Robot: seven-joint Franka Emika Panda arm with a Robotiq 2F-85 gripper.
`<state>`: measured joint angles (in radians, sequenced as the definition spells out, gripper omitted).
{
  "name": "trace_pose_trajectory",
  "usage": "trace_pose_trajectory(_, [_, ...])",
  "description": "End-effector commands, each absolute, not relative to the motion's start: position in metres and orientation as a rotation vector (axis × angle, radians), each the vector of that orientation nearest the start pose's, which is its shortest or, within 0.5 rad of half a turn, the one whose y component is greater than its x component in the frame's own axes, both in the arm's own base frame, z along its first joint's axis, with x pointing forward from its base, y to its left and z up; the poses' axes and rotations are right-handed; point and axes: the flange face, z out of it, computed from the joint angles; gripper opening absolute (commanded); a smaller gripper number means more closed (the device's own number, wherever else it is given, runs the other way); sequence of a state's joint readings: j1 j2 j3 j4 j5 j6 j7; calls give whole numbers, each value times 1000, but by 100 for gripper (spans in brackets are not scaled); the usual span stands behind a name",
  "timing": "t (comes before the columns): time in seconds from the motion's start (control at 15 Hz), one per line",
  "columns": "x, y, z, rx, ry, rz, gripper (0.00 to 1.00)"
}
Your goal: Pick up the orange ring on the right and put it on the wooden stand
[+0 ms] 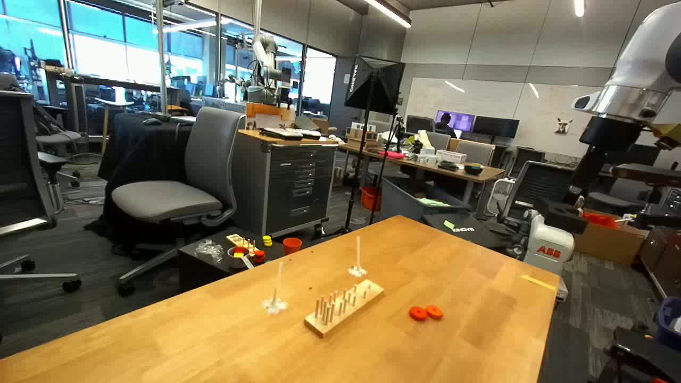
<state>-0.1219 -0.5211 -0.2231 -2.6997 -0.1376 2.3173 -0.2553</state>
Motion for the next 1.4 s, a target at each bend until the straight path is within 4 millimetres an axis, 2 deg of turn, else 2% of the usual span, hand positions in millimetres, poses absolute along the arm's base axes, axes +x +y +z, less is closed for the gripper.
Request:
trace_pose_trajectory(0.0, [358,-127,399,-3169,-30,-202,100])
trace_pose_trajectory(0.47, [358,-127,399,-3169,-30,-204,100])
trace_pose_trajectory(0.6, [365,-119,405,-3198,-81,-256,100])
trace_pose_trajectory(0.73, [376,-98,411,-3252,-224,-278,100])
trace_pose_trajectory(0.87, [387,-69,415,-3318,-379,-179,100])
trace_pose_trajectory(1.0, [400,-31,414,-3377,-532,-142,100])
trace_pose_trajectory(1.07, [384,-56,409,-3321,-439,-187,100])
trace_pose_trajectory(1.13, [387,-46,408,-3328,-461,-181,100])
trace_pose_trajectory(1.2, [387,-44,405,-3326,-465,-172,100])
trace_pose_trajectory(1.33, [385,-52,404,-3321,-438,-167,100])
